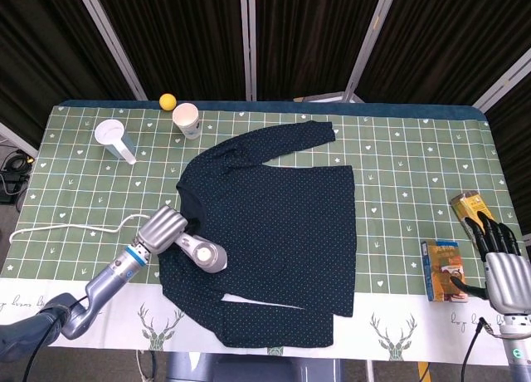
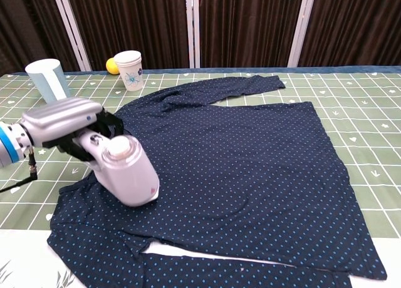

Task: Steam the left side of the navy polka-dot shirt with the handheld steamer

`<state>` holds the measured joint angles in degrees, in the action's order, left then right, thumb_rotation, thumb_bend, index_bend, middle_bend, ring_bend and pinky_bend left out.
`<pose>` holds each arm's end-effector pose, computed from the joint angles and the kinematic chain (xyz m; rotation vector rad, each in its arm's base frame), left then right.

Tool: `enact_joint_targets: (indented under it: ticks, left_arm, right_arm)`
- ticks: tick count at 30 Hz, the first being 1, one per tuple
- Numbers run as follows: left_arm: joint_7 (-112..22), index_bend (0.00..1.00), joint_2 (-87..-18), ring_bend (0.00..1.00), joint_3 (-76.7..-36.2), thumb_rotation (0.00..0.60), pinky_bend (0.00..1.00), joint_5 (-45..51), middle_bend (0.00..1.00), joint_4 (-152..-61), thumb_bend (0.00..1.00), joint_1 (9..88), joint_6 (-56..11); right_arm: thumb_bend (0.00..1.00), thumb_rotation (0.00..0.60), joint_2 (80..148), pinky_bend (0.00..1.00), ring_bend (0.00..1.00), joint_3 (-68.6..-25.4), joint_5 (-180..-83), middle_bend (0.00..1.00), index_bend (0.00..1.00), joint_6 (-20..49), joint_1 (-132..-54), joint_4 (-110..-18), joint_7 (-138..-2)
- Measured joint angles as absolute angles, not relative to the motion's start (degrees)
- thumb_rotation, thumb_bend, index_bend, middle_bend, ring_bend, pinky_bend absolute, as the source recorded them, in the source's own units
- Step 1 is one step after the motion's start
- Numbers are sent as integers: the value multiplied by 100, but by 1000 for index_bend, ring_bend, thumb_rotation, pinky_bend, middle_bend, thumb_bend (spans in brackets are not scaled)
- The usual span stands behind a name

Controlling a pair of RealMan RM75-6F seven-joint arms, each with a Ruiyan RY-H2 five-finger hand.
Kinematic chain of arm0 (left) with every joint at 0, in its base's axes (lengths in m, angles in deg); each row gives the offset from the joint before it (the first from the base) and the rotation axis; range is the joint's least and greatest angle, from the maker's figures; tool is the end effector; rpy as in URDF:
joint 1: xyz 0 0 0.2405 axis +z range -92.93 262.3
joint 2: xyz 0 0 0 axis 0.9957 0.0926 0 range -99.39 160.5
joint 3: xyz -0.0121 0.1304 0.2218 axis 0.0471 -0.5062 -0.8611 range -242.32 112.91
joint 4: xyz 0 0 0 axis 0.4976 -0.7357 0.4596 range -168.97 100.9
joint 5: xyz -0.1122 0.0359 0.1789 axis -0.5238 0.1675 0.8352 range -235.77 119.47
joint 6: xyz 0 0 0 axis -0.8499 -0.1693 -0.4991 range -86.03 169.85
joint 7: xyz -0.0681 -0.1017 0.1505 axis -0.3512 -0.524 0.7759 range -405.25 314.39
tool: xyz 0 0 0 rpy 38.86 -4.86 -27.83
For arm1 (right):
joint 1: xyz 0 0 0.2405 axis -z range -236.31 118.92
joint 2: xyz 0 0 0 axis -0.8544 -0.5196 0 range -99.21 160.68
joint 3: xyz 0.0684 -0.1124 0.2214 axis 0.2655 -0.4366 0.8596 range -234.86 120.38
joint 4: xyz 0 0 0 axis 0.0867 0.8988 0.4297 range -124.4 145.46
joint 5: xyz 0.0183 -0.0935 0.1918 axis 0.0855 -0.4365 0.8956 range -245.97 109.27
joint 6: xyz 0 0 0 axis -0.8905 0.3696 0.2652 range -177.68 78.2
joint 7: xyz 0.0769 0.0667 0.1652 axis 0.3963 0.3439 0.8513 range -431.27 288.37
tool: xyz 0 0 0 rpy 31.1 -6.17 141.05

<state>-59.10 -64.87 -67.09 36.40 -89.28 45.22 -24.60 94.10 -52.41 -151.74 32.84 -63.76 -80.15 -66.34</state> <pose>-0.1920 0.3743 -0.0521 -2.0652 -0.7526 -1.0962 -0.3272 -0.2405 0.1656 1.3281 -0.9618 0.9245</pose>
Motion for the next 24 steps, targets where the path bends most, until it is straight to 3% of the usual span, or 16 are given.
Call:
enact_joint_targets:
  ticks: [10, 20, 21, 23, 24]
  left_arm:
    - [-6187, 991, -6046, 879, -6254, 600, 1000, 3098, 947, -8969, 818, 4561, -2476]
    - [-6312, 965, -5881, 852, -6101, 600, 1000, 2370, 914, -8135, 793, 4771, -1688]
    - [-6325, 941, -5889, 831, -6094, 600, 997, 2307, 895, -8061, 727, 4791, -1590]
    - [-6375, 821, -5923, 736, -6079, 600, 912, 2180, 780, -7902, 454, 4844, -1406]
    - [-6394, 712, -5942, 646, -6075, 600, 800, 2147, 660, -7840, 271, 4865, -1359]
  right_arm:
    - [0, 600, 9406, 0, 0, -5247, -15189, 0, 0, 3298, -6371, -8031, -6638]
    - [0, 600, 9418, 0, 0, -5277, -15237, 0, 0, 3300, -6374, -8085, -6733]
    - [0, 600, 9422, 0, 0, -5281, -15239, 0, 0, 3295, -6377, -8092, -6752]
    - [0, 600, 9429, 0, 0, -5285, -15243, 0, 0, 3288, -6381, -8100, -6777]
    - [0, 600, 9434, 0, 0, -5288, -15244, 0, 0, 3283, -6384, -8104, -6796]
